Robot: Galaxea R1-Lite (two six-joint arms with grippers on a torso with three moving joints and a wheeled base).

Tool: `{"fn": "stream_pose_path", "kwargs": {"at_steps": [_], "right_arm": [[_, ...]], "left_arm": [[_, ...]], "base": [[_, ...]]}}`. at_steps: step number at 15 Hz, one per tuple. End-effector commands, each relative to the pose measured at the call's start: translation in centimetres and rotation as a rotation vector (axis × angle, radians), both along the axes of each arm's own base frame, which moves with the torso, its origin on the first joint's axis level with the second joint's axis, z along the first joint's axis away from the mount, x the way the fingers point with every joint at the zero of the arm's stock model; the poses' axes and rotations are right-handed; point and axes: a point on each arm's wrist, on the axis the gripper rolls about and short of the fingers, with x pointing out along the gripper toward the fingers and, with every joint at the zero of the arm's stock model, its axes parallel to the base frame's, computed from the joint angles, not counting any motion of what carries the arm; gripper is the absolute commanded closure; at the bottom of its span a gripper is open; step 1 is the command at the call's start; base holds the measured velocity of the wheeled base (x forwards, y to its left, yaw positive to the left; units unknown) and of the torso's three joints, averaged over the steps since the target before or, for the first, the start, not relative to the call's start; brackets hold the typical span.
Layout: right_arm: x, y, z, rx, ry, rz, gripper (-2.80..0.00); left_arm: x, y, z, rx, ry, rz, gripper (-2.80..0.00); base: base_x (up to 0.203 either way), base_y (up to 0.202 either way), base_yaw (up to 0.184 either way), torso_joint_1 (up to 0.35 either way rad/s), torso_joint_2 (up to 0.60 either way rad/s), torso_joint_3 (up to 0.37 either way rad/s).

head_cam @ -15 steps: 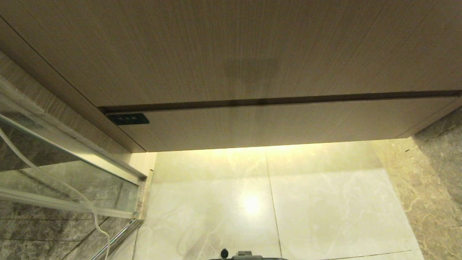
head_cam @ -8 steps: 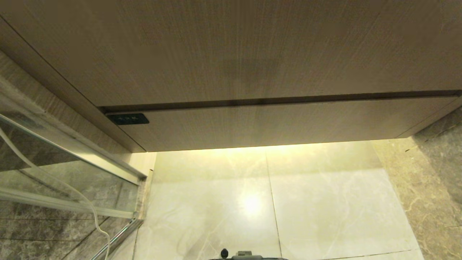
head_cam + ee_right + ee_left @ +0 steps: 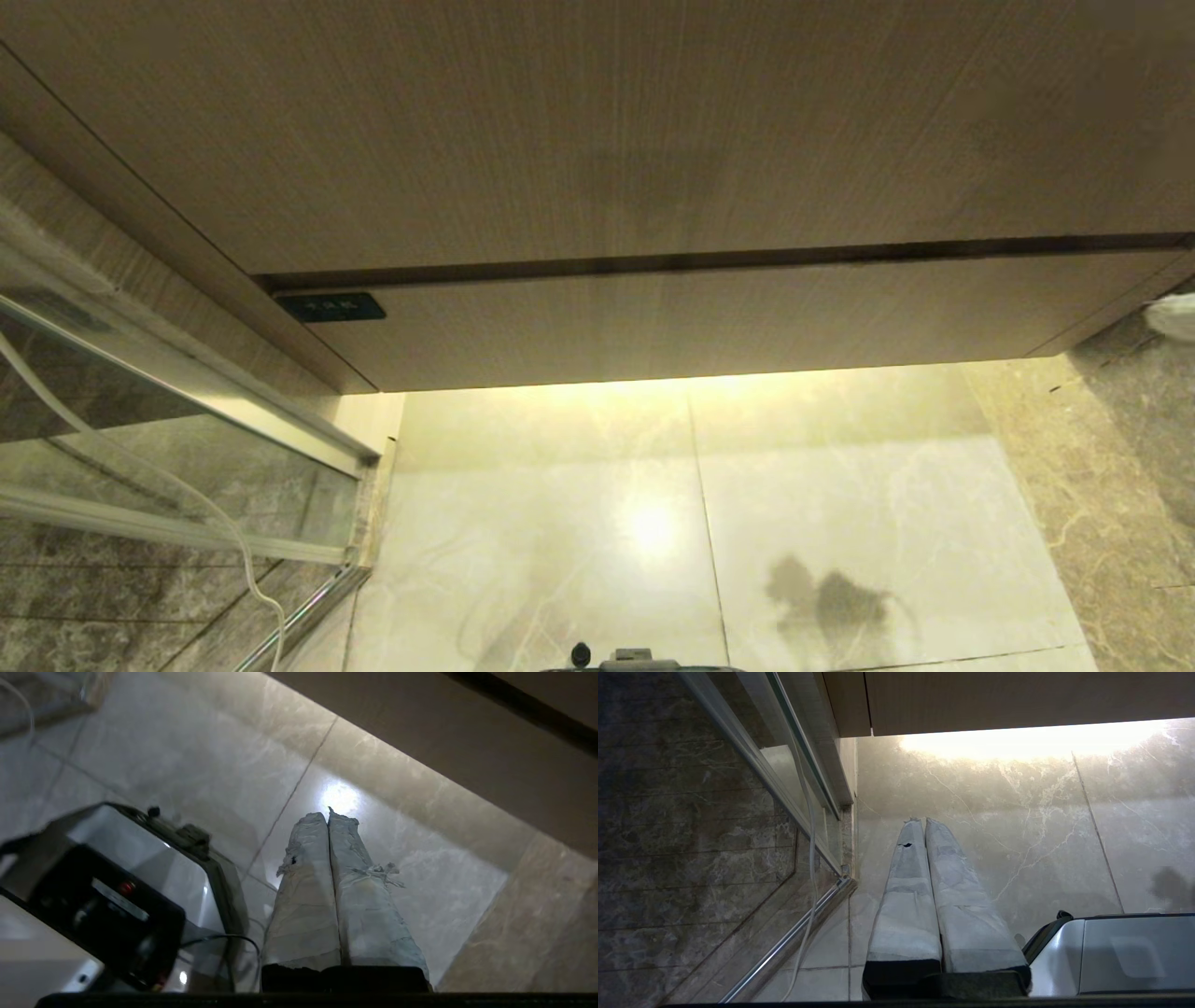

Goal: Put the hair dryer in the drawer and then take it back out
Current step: Pull open the drawer

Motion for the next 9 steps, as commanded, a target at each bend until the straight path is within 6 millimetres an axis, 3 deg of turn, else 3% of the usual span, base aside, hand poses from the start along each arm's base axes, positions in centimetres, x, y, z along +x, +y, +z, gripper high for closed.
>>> {"fn": "stream_pose_path", "kwargs": {"at_steps": [1, 4, 9], "right_arm": [[4.4, 1.1, -1.4, -0.059, 0.107, 0.041, 0.0], [6.1, 1.4, -2.6, -0.082, 0.169, 0.044, 0.0], [11.2, 3.0, -6.3, -0.216, 0.175, 0.111, 0.0]], "left_arm": [[0.0, 0.0, 0.0, -0.001, 0.001, 0.0, 0.0], [0.0, 0.0, 0.0, -0.001, 0.0, 0.0, 0.0], [0.0, 0.0, 0.0, -0.001, 0.0, 0.0, 0.0]], "base": [[0.0, 0.0, 0.0, 0.0, 0.0, 0.0], [0.0, 0.0, 0.0, 0.0, 0.0, 0.0], [0.0, 0.0, 0.0, 0.0, 0.0, 0.0]]}}
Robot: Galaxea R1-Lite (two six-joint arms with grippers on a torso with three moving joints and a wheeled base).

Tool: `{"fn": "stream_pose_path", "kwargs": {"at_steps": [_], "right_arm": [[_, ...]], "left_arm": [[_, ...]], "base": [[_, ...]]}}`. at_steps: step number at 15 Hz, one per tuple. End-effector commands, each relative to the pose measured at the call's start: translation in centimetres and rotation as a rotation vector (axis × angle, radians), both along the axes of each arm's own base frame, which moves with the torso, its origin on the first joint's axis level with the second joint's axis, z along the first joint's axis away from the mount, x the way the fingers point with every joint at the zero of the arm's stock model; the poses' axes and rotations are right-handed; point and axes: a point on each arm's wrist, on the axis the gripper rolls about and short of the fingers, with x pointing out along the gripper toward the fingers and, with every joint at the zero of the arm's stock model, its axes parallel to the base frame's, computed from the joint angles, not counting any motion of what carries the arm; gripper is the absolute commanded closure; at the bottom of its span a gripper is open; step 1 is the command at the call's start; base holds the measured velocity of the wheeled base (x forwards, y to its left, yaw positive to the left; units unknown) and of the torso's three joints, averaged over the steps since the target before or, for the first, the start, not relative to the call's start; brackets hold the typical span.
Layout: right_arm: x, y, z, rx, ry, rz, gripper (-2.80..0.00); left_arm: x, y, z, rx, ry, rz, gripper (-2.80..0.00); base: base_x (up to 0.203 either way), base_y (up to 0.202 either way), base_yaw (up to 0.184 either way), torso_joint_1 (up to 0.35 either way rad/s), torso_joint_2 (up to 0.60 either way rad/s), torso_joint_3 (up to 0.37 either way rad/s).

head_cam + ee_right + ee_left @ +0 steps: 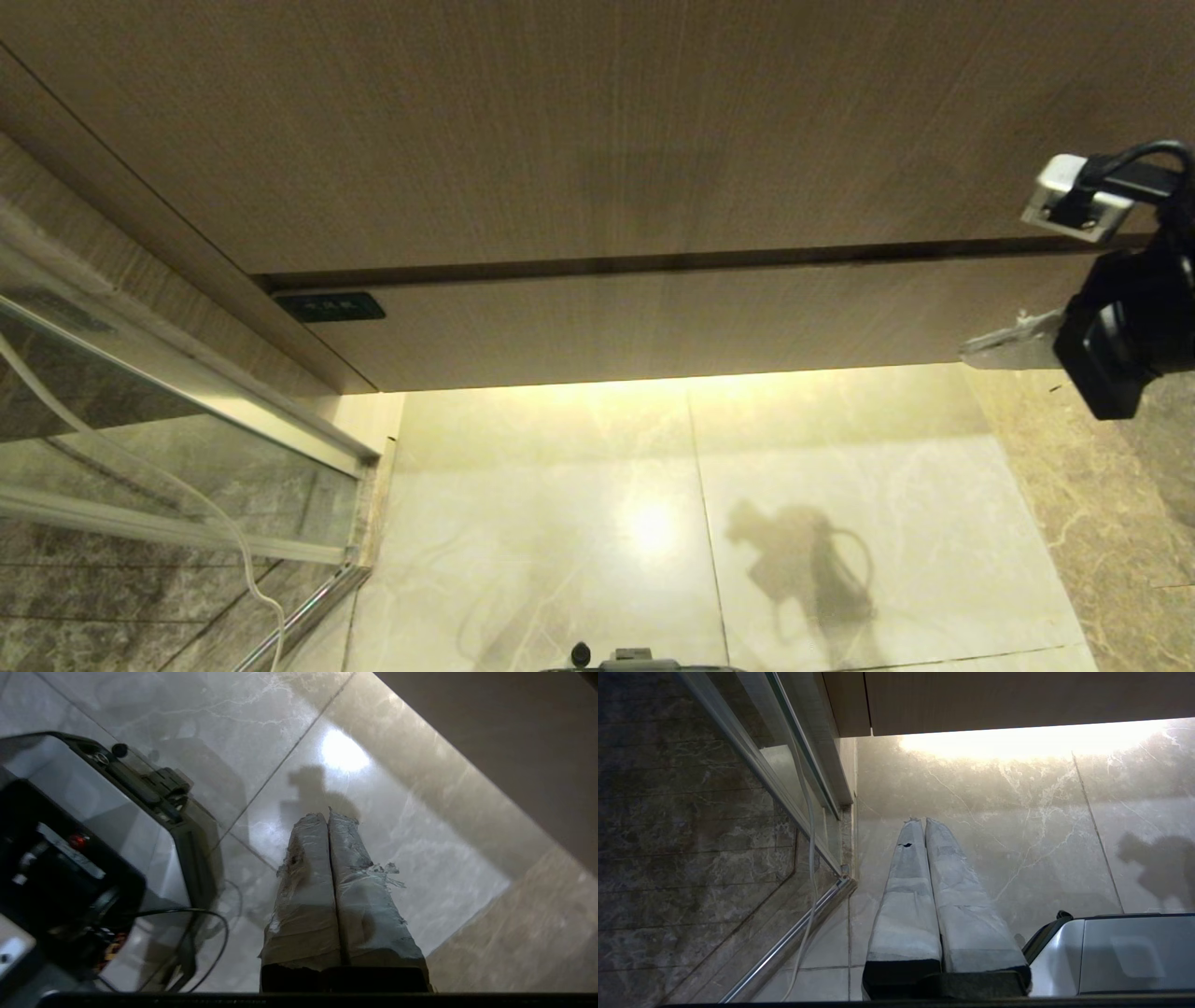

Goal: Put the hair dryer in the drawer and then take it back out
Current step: Pull open the drawer

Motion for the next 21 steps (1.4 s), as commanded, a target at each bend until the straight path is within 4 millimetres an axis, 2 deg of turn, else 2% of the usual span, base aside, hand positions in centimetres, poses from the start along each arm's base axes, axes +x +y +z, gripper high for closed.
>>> {"fn": "stream_pose_path", "kwargs": {"at_steps": [1, 3, 4, 6, 8, 12, 14, 17, 21], "right_arm": [[2.7, 0.9, -2.5, -0.047, 0.029, 0.046, 0.0], [4.4, 1.5, -3.9, -0.043, 0.024, 0.064, 0.0], [5.0, 1.7, -4.5, -0.035, 0.029, 0.092, -2.8], [5.8, 1.8, -5.0, -0.073, 0.003, 0.14, -2.8], [6.7, 1.9, -5.1, -0.126, -0.105, 0.19, -2.8], [8.2, 1.1, -5.2, -0.261, -0.441, 0.27, -2.8], [9.0, 0.7, -5.6, -0.258, -0.566, 0.364, -2.8], [9.5, 0.2, -6.2, -0.279, -0.608, 0.443, -2.8], [10.1, -0.1, -6.5, -0.299, -0.608, 0.441, -2.8]], "left_arm": [[0.0, 0.0, 0.0, -0.001, -0.001, 0.001, 0.0], [0.0, 0.0, 0.0, -0.001, -0.001, 0.001, 0.0], [0.0, 0.0, 0.1, -0.001, -0.002, 0.001, 0.0], [0.0, 0.0, 0.0, -0.001, -0.001, 0.0, 0.0], [0.0, 0.0, 0.0, -0.001, 0.0, 0.0, 0.0], [0.0, 0.0, 0.0, -0.001, -0.001, 0.0, 0.0], [0.0, 0.0, 0.0, -0.001, 0.001, 0.0, 0.0], [0.0, 0.0, 0.0, -0.001, 0.001, -0.001, 0.0], [0.0, 0.0, 0.0, -0.001, 0.001, 0.001, 0.0]], "base": [[0.0, 0.0, 0.0, 0.0, 0.0, 0.0], [0.0, 0.0, 0.0, 0.0, 0.0, 0.0], [0.0, 0.0, 0.0, 0.0, 0.0, 0.0], [0.0, 0.0, 0.0, 0.0, 0.0, 0.0], [0.0, 0.0, 0.0, 0.0, 0.0, 0.0], [0.0, 0.0, 0.0, 0.0, 0.0, 0.0], [0.0, 0.0, 0.0, 0.0, 0.0, 0.0], [0.0, 0.0, 0.0, 0.0, 0.0, 0.0], [0.0, 0.0, 0.0, 0.0, 0.0, 0.0]]}}
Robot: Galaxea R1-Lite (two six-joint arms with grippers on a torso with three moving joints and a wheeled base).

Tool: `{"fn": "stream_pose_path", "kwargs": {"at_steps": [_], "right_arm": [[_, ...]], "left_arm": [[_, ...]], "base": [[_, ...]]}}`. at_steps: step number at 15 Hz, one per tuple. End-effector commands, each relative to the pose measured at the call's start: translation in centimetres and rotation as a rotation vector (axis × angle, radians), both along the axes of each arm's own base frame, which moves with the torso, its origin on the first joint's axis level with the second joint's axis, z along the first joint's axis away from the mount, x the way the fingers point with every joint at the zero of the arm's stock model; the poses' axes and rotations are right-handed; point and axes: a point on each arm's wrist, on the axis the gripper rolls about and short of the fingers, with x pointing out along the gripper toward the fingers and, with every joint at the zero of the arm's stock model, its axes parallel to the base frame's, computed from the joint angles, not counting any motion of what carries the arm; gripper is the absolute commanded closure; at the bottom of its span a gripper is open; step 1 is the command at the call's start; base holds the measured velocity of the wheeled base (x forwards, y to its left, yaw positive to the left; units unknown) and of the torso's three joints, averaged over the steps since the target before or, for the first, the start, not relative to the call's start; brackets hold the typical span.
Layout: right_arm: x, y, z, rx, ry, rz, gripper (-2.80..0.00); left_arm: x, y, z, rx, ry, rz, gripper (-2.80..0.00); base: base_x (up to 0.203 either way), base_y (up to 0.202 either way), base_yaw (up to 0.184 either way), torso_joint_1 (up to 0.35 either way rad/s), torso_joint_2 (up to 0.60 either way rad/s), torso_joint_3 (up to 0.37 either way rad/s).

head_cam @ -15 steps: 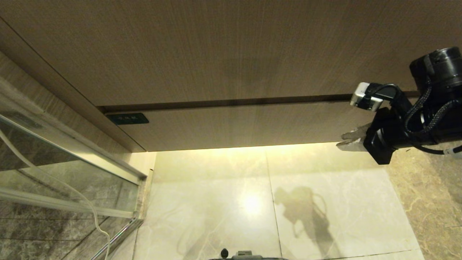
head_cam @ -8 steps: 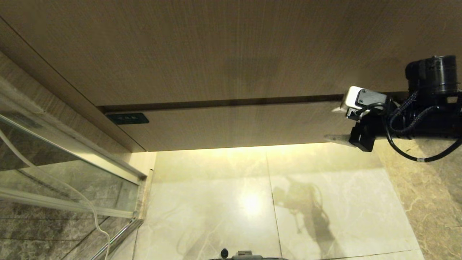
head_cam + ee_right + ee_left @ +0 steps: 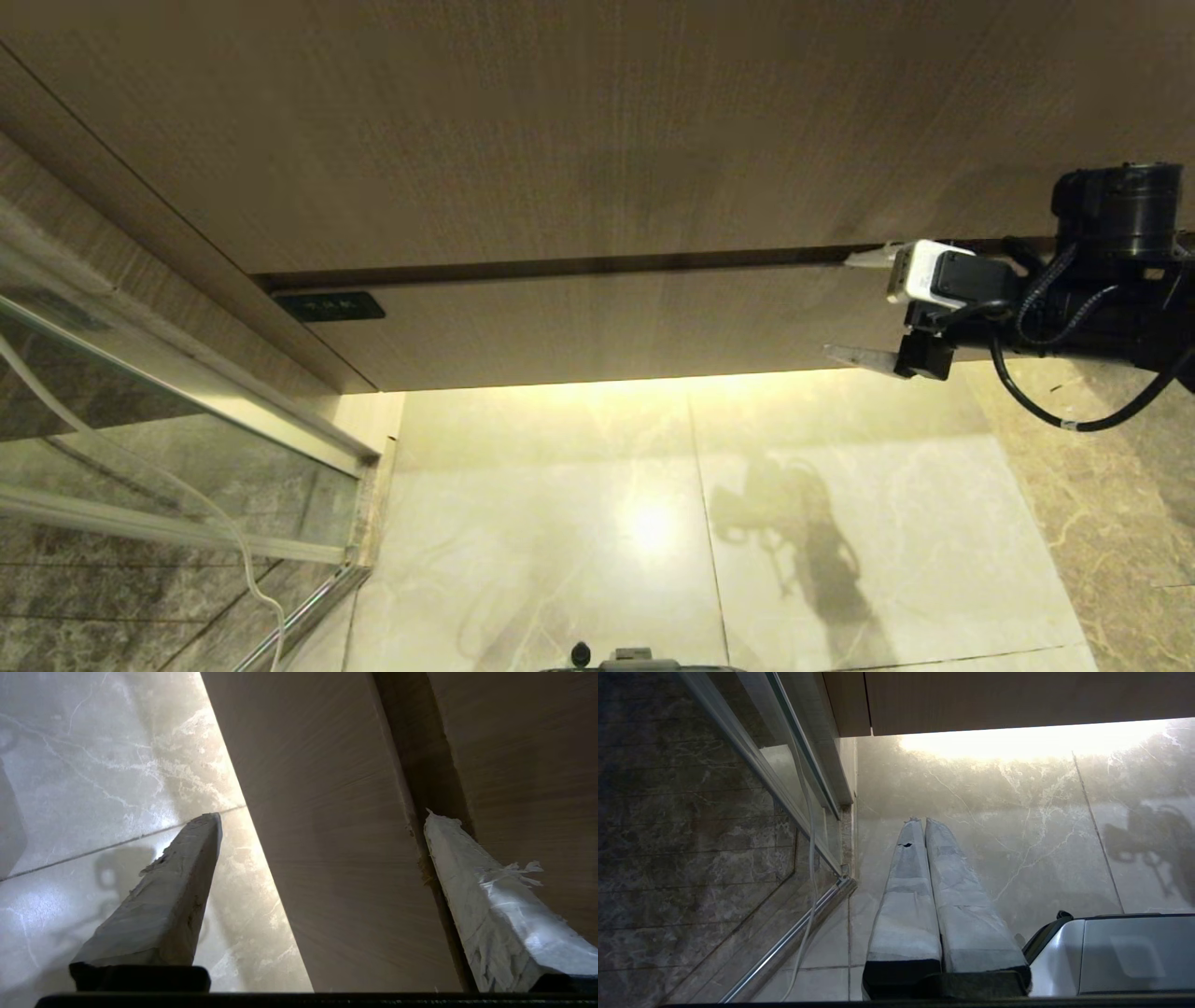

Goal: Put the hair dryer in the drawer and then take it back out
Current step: Pull open the drawer

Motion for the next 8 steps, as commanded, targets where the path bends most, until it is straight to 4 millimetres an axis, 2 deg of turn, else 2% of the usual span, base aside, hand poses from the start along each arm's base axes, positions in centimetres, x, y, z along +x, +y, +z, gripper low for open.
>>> {"fn": "stream_pose_path", "kwargs": {"at_steps": [1, 8], "right_arm": [[0.7, 0.0, 0.0, -0.013, -0.012, 0.004, -2.8], [3.3, -0.1, 0.7, -0.06, -0.018, 0.003, -2.8]], "left_arm": [[0.0, 0.0, 0.0, 0.0, -0.001, 0.0, 0.0], [0.0, 0.0, 0.0, 0.0, 0.0, 0.001, 0.0]], "base": [[0.0, 0.0, 0.0, 0.0, 0.0, 0.0], [0.0, 0.0, 0.0, 0.0, 0.0, 0.0]]}}
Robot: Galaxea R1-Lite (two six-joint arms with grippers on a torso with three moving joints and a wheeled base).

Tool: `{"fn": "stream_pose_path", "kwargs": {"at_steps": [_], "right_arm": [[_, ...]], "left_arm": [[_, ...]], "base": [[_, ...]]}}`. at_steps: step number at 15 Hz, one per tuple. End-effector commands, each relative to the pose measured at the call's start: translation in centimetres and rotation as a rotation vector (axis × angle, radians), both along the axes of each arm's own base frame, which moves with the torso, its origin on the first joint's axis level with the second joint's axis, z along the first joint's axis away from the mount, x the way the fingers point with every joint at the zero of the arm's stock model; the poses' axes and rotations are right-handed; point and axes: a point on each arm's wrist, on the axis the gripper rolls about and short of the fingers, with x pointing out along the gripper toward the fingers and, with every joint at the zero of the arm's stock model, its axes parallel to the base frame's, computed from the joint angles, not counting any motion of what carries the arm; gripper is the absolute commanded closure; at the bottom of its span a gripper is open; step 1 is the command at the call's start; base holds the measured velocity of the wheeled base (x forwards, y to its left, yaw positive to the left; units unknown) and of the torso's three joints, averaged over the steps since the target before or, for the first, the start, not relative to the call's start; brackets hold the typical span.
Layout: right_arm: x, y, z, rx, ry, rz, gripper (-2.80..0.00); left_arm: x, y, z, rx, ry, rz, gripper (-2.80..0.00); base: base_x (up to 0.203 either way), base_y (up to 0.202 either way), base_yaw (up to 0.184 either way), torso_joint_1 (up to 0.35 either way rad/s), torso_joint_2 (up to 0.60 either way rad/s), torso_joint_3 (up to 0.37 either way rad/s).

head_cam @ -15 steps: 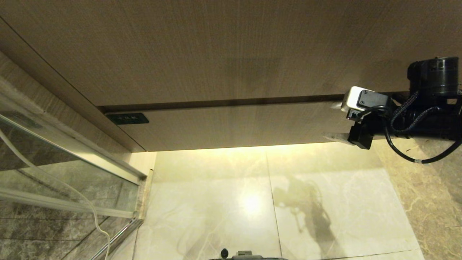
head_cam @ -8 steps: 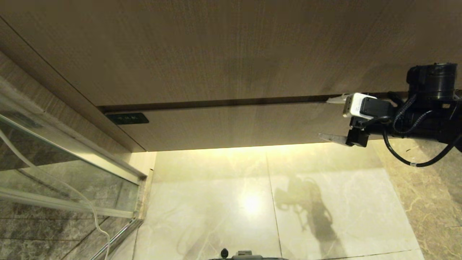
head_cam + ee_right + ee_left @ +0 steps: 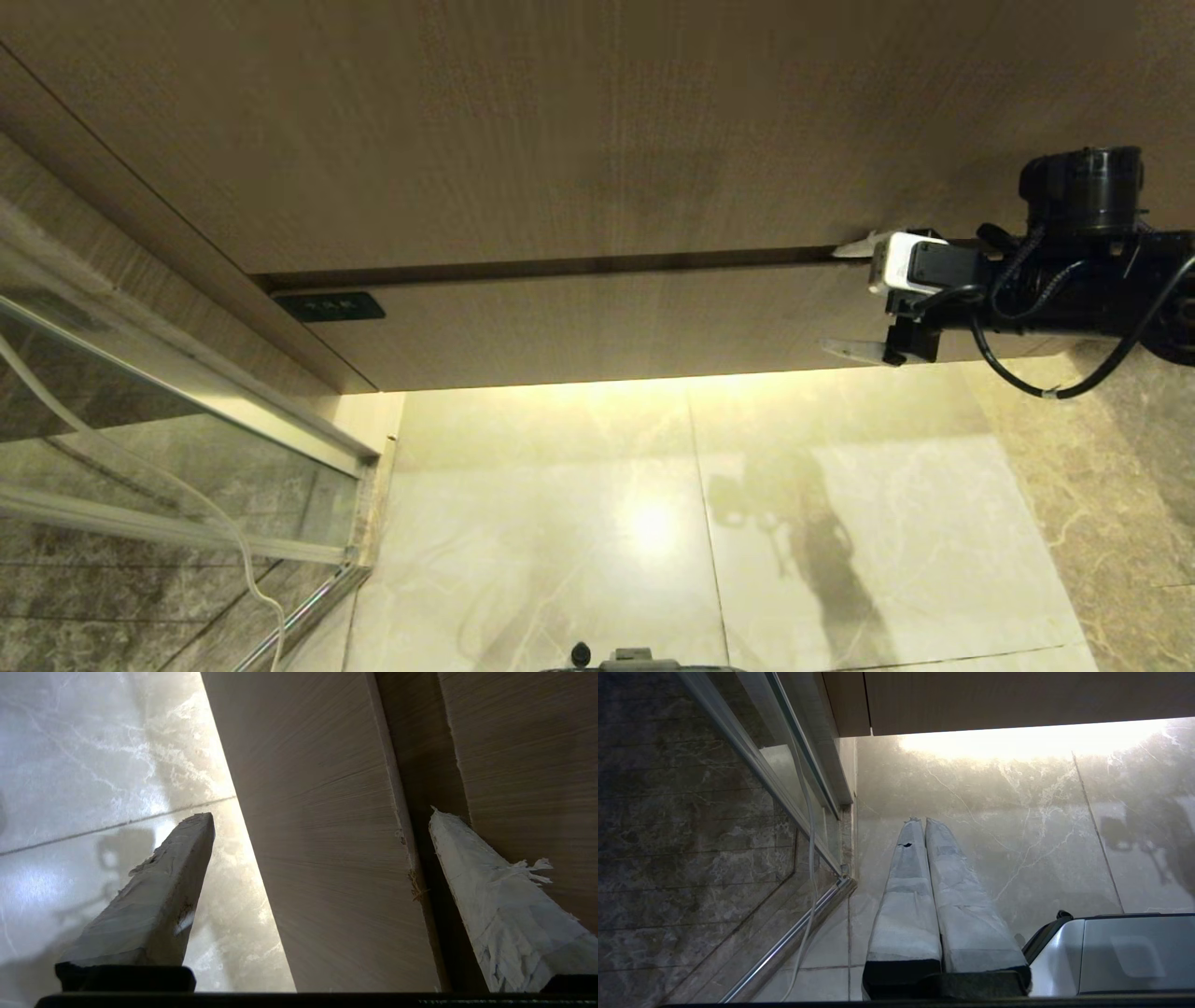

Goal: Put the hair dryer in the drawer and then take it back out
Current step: Pull open the drawer

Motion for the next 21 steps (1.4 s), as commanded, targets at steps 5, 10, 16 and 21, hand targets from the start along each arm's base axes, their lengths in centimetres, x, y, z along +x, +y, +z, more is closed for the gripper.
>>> {"fn": "stream_pose_path", "kwargs": {"at_steps": [5, 10, 16, 21], "right_arm": [[2.2, -0.3, 0.1, -0.029, -0.017, -0.006, -2.8], [2.1, -0.7, -0.1, -0.058, 0.04, -0.04, -2.8], [0.8, -1.7, -0.1, -0.141, 0.147, -0.113, -2.8], [-1.0, -2.3, 0.3, -0.168, 0.228, -0.145, -2.8]], "left_arm": [[0.0, 0.0, 0.0, -0.001, -0.001, 0.001, 0.0], [0.0, 0.0, 0.0, -0.001, 0.0, 0.0, 0.0], [0.0, 0.0, 0.0, -0.001, 0.001, -0.001, 0.0], [0.0, 0.0, 0.0, -0.001, 0.0, 0.0, 0.0]], "base": [[0.0, 0.0, 0.0, 0.0, 0.0, 0.0], [0.0, 0.0, 0.0, 0.0, 0.0, 0.0], [0.0, 0.0, 0.0, 0.0, 0.0, 0.0], [0.0, 0.0, 0.0, 0.0, 0.0, 0.0]]}}
